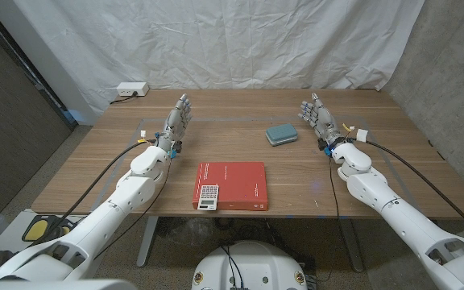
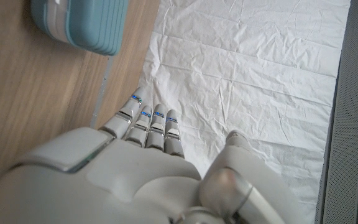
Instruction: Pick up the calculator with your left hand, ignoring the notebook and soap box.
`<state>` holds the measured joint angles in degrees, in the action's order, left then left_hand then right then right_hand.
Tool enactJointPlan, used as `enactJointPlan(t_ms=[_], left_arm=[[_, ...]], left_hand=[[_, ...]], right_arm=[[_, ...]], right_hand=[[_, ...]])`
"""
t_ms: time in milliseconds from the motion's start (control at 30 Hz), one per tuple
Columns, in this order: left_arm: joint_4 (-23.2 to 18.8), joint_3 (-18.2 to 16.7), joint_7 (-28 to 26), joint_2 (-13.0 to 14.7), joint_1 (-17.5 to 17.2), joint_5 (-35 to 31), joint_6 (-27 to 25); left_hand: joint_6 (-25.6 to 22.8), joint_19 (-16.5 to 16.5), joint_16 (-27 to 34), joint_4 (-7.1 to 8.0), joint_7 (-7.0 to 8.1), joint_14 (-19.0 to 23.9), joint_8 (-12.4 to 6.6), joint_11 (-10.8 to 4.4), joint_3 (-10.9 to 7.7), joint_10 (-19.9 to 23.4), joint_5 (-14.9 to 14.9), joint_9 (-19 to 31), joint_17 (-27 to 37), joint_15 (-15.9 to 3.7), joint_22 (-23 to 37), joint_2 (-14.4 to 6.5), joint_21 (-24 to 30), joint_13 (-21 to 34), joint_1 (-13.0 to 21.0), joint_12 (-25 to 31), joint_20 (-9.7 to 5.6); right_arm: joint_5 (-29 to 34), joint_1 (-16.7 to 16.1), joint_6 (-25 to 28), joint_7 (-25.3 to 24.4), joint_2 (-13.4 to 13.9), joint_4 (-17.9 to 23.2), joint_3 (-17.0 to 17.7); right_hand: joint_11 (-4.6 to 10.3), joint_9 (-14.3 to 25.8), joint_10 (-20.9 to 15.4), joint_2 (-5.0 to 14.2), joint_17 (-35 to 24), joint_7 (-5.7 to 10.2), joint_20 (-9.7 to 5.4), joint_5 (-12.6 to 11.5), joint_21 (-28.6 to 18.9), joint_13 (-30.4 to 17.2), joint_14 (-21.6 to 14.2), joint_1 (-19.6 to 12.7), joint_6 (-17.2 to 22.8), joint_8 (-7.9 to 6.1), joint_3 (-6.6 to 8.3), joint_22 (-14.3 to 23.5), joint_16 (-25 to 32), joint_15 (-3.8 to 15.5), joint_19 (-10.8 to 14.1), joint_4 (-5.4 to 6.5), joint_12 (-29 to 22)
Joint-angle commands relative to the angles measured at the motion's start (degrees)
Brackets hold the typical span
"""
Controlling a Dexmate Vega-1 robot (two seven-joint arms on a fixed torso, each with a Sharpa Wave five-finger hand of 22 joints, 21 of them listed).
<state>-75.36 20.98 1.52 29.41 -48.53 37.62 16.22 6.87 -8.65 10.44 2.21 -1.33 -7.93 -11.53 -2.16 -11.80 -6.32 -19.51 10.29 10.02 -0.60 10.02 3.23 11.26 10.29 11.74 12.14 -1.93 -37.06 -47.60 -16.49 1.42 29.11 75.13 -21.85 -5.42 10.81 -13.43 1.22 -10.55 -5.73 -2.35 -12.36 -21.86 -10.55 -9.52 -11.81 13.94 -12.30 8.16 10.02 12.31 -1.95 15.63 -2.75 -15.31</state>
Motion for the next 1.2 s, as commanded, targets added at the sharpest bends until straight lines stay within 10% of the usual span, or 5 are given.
enactJointPlan(t_ms=[33, 1200], left_arm=[[-2.15, -0.24, -0.45, 0.83, -0.80, 0.43, -1.95], [-14.53, -5.77, -2.78, 8.34, -11.51, 0.90, -0.17]], left_hand=[[0.28, -0.45, 0.41, 0.01, 0.00, -0.18, -0.39, 0.07, -0.28, -0.36, -0.35, 0.28, 0.16, -0.09, 0.13, 0.03, 0.39, 0.31, 0.57, 0.17, -3.65], [-4.05, 0.66, 0.84, -0.70, 0.12, 2.87, -1.27, -0.12, -0.53, 4.25, -0.49, 0.35, 0.20, -0.13, 0.19, -1.49, 0.45, 0.55, 2.95, 1.21, -3.33]], right_arm=[[-0.43, -0.09, 0.36, -0.95, 0.74, 1.55, -0.74], [0.11, -4.30, 0.47, -5.18, 2.57, 8.11, -0.89]], right_hand=[[0.10, 0.16, -0.43, 0.01, -0.23, 0.07, -1.67, -0.34, -0.22, -0.20, -0.53, -0.63, 0.36, -0.37, 0.38, 0.32, 0.23, -0.01, 0.44, -0.03, -0.27], [0.01, 0.18, -0.77, 0.23, -0.29, 0.10, -1.10, -0.19, 0.44, -0.20, -1.25, -0.75, 0.64, -0.14, 0.32, 0.40, 0.03, -0.20, 0.39, -0.15, 0.02]])
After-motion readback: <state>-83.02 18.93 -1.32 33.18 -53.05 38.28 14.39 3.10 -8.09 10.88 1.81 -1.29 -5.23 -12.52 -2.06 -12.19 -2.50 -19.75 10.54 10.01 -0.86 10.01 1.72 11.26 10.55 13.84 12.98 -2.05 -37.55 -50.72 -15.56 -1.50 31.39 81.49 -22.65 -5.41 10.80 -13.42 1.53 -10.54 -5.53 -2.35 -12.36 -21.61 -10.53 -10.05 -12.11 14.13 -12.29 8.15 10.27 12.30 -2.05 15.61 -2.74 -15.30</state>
